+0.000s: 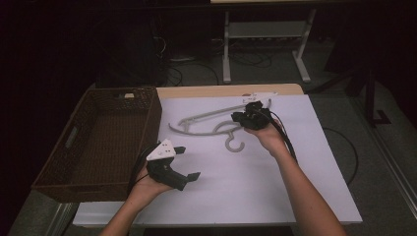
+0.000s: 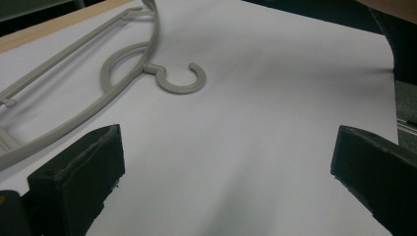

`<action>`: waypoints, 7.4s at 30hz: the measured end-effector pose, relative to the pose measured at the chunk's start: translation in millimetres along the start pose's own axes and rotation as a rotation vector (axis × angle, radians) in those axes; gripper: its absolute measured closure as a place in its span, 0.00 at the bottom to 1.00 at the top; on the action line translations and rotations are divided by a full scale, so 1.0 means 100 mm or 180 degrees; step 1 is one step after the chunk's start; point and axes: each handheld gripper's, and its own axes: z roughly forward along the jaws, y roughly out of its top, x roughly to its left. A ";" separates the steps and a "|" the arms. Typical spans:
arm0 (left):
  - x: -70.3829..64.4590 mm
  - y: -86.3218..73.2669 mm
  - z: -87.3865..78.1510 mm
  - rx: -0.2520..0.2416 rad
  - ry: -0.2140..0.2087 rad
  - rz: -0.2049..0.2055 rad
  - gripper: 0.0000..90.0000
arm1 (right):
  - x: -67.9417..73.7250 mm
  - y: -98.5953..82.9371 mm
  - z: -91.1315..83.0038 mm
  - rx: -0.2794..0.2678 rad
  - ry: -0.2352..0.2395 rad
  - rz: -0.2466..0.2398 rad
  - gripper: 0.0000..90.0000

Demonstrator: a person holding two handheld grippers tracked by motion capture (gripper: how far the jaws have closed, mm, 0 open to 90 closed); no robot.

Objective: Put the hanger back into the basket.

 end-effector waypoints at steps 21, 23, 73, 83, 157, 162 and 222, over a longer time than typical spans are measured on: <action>0.01 0.00 0.01 -0.0011 -0.0050 -0.0025 0.00 | -0.19 -0.12 0.87 0.0754 -0.0111 0.0018 1.00; 0.01 -0.01 0.01 -0.0013 -0.0062 -0.0044 0.00 | -0.19 -0.13 0.89 0.0793 -0.0118 0.0007 1.00; 0.00 -0.01 0.00 -0.0014 -0.0086 -0.0087 0.00 | 0.47 -0.86 -0.05 0.1079 0.0393 -0.0381 1.00; -0.02 0.00 0.01 0.0003 -0.0106 -0.0071 0.00 | 0.55 -0.90 -0.21 0.0910 0.0384 -0.0353 0.94; 0.01 0.04 1.09 0.1024 -0.0767 0.0760 0.83 | 0.28 -1.52 -1.45 -0.0210 -0.0221 0.0147 0.16; 0.00 0.05 1.10 0.1050 -0.0794 0.0806 0.86 | 0.28 -1.52 -1.45 -0.0210 -0.0222 0.0157 0.16; 0.14 0.37 0.63 0.0579 -0.0558 0.0493 0.92 | 0.24 -1.50 -1.50 -0.0275 -0.0248 0.0213 0.17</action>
